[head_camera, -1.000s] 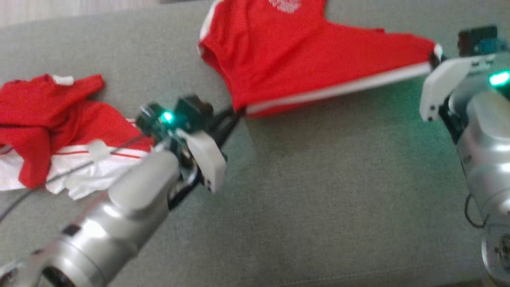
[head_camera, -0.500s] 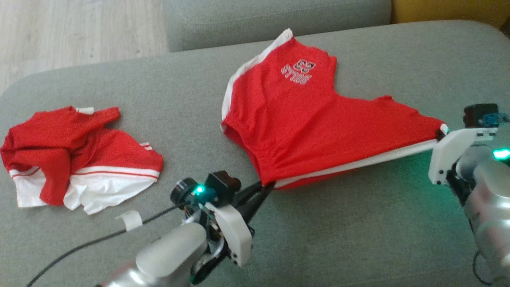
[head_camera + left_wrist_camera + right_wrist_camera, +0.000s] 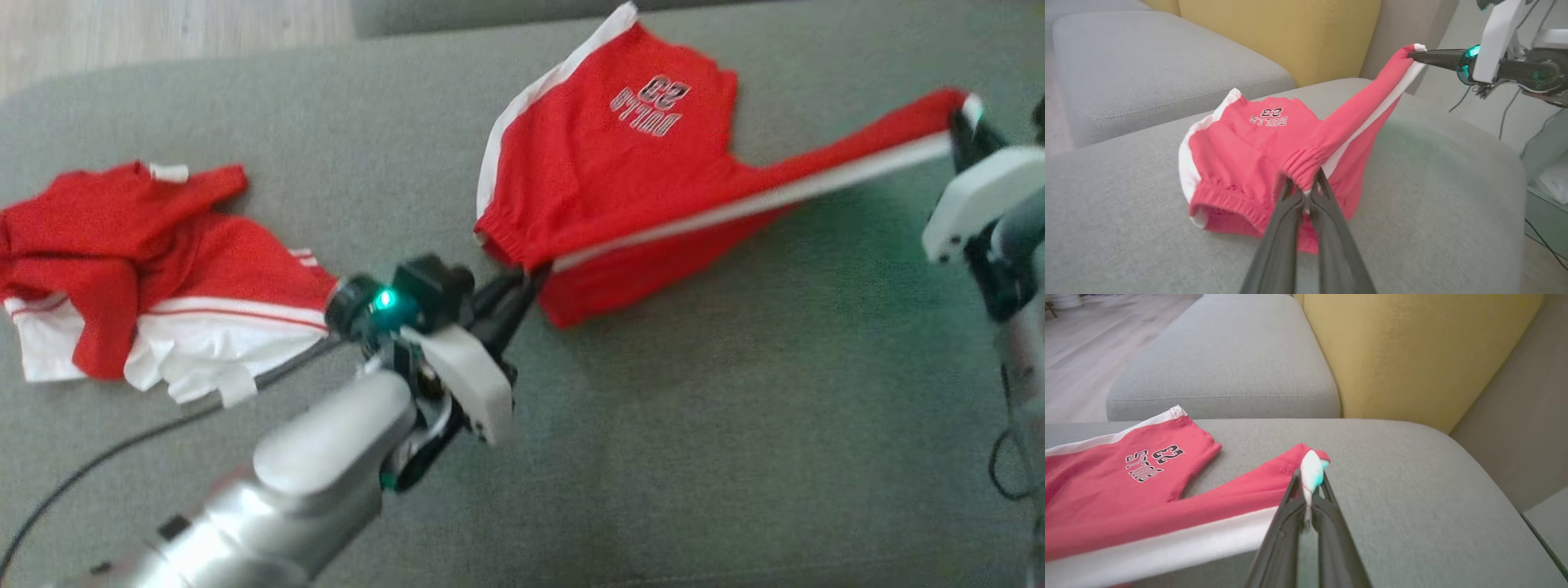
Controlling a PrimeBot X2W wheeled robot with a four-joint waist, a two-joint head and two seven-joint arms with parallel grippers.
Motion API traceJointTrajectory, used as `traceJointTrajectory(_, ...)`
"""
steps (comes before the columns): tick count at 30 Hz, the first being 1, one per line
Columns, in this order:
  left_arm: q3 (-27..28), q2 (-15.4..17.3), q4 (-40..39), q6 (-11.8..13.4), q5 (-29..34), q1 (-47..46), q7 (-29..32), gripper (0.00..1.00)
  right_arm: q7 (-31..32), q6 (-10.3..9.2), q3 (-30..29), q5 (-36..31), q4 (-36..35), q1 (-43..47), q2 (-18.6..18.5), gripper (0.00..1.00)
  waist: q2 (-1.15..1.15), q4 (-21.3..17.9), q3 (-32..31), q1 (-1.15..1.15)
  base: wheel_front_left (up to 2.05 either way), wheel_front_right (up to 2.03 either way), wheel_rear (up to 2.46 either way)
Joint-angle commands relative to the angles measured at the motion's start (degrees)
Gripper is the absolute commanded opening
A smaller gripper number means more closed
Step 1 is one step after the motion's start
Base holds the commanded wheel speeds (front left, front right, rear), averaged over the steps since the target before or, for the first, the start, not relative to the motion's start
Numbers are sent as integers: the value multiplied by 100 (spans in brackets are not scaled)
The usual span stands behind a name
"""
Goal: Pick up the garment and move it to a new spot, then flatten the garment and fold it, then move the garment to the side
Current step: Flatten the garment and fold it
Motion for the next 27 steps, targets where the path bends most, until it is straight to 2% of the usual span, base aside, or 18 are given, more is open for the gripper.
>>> traceJointTrajectory(1,287,151,-62,57,-15,-304,-1,0,20,-5,-10,-75,-252,-292,-38,0,0,184,261,-1,0,0,0)
traceJointTrajectory(5,411,63,72,61,-16,-636,-7,0,127,-5,-165,-472,-539,-672,138,0,0,404,591,-1,0,0,0)
traceJointTrajectory(9,486,-68,241,32,-5,-941,-31,0,182,-5,-273,-885,-509,-1126,322,0,0,642,898,-1,0,0,0)
traceJointTrajectory(18,478,-549,657,-120,57,-1442,-205,0,102,-5,-594,-1735,139,-1985,472,0,0,1183,1459,-1,0,0,0)
traceJointTrajectory(27,421,-945,1075,-266,85,-1718,-442,0,-255,-5,-1057,-2354,729,-2505,484,0,0,1535,1798,-1,0,0,0)
